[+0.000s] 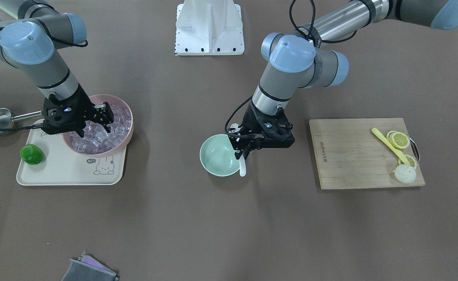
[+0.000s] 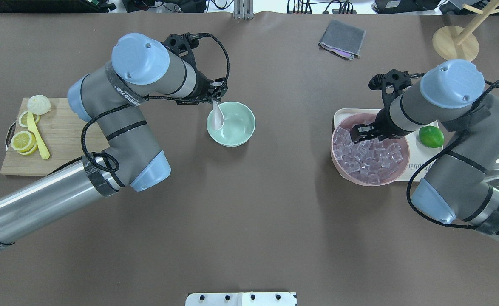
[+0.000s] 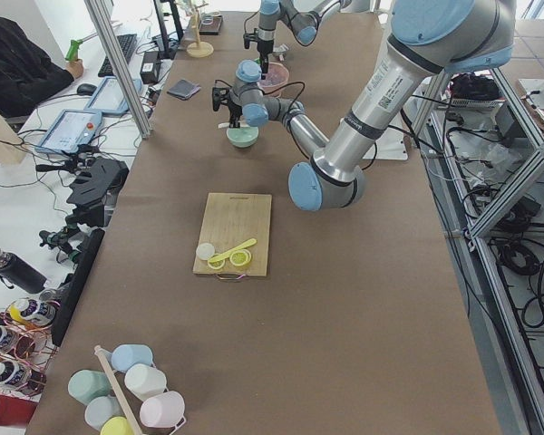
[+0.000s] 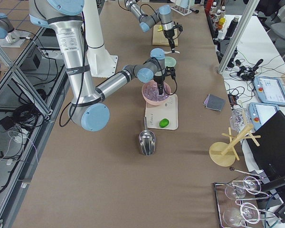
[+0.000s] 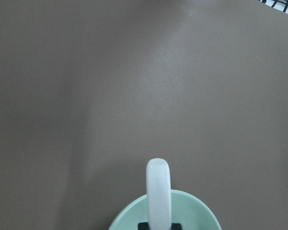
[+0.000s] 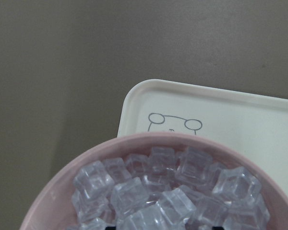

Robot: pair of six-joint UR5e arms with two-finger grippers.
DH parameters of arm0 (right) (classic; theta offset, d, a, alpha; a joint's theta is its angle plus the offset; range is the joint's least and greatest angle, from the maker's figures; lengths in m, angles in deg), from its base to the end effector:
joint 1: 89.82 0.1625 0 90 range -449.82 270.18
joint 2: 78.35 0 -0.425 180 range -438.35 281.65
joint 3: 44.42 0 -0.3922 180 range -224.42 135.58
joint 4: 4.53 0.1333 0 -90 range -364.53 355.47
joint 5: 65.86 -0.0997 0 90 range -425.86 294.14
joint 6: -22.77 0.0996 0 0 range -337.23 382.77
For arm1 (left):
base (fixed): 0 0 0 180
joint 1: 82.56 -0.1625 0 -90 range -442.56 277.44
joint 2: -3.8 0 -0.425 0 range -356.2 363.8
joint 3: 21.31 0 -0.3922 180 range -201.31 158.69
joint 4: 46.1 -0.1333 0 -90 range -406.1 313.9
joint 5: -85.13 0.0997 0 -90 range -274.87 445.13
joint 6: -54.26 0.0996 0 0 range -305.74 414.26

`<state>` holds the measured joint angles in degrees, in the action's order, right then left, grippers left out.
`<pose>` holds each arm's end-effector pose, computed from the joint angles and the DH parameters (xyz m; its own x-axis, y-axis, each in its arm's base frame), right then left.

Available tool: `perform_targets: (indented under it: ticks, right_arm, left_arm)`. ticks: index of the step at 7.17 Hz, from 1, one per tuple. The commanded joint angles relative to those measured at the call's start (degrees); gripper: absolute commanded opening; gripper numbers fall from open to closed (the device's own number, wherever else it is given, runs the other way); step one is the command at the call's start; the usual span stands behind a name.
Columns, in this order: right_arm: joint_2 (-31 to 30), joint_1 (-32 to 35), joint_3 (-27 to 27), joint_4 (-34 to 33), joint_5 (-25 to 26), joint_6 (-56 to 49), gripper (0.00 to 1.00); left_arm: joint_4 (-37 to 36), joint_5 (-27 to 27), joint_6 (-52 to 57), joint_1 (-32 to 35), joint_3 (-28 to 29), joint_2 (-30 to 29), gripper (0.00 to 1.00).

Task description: Put spoon and ice into bowl

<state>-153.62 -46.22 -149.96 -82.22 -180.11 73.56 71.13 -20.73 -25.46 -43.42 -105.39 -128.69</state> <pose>-0.3575 -0.4680 0.3752 0.6834 -0.1451 0.7155 0.0058 0.9811 0.1934 0.5008 -0.5444 0.1951 0.4114 -0.1134 -0.9044 0.3492 0.9361 0.0414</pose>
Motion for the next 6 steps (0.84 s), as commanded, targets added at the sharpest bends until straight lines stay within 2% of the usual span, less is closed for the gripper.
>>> perform_targets:
  ticks: [1,3,5,6]
  right_arm:
    - [0.47,-1.58,0.07,-0.09,0.95,0.79,0.71]
    - [0.65,-1.85,0.68,-0.18,1.49,0.71,0.56]
    - [0.56,-1.06,0.60,-0.09,1.32,0.01,0.49]
    - [0.65,-0.79,0.60,-0.09,1.14,-0.08,0.39]
  left_arm:
    - [0.10,0.13,-0.08,-0.04,0.58,-0.13,0.00]
    - [2.12,0.14,-0.08,-0.04,1.90,-0.14,0.00]
    - [2.13,0.14,-0.17,-0.21,1.91,-0.22,0.00]
    - [2.13,0.14,-0.08,-0.21,1.99,-0.22,0.00]
